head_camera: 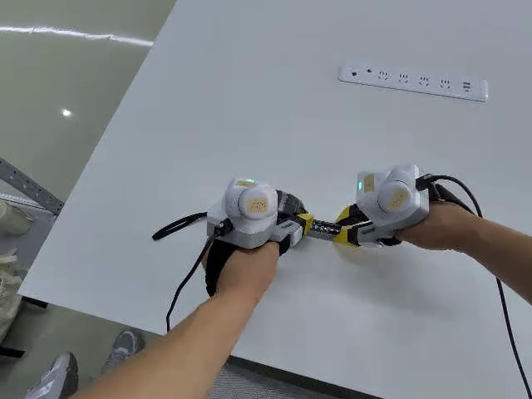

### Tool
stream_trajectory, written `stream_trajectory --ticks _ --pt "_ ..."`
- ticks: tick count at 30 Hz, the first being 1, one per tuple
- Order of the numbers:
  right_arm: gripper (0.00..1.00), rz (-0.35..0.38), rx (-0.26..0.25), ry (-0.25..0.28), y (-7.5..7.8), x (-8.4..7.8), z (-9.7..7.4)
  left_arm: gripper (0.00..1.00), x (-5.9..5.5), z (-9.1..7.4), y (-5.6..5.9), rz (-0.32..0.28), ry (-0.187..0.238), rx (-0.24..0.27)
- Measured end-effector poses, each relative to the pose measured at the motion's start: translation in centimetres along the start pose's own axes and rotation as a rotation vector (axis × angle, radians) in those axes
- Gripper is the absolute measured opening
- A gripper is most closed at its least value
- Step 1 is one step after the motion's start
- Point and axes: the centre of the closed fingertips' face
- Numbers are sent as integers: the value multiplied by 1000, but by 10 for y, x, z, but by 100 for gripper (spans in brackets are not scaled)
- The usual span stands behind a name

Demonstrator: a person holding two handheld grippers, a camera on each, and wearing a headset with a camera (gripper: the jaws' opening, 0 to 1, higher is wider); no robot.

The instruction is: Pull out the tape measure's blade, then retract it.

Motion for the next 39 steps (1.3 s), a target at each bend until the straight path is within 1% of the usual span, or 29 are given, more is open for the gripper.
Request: stream_trajectory --ticks 26,39 --pt "11 -18 -4 31 5 20 17 59 0 0 0 0 -7 -11" --pt "11 -20 -12 41 6 27 22 59 0 0 0 0 -9 -13"
Point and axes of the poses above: the centre of the closed fingertips' face, and the gripper's own axes: z roughly forward along the fingers, y roughly to its right, x roughly out of its top, and after that the axes turned 4 degrees about x, right-handed
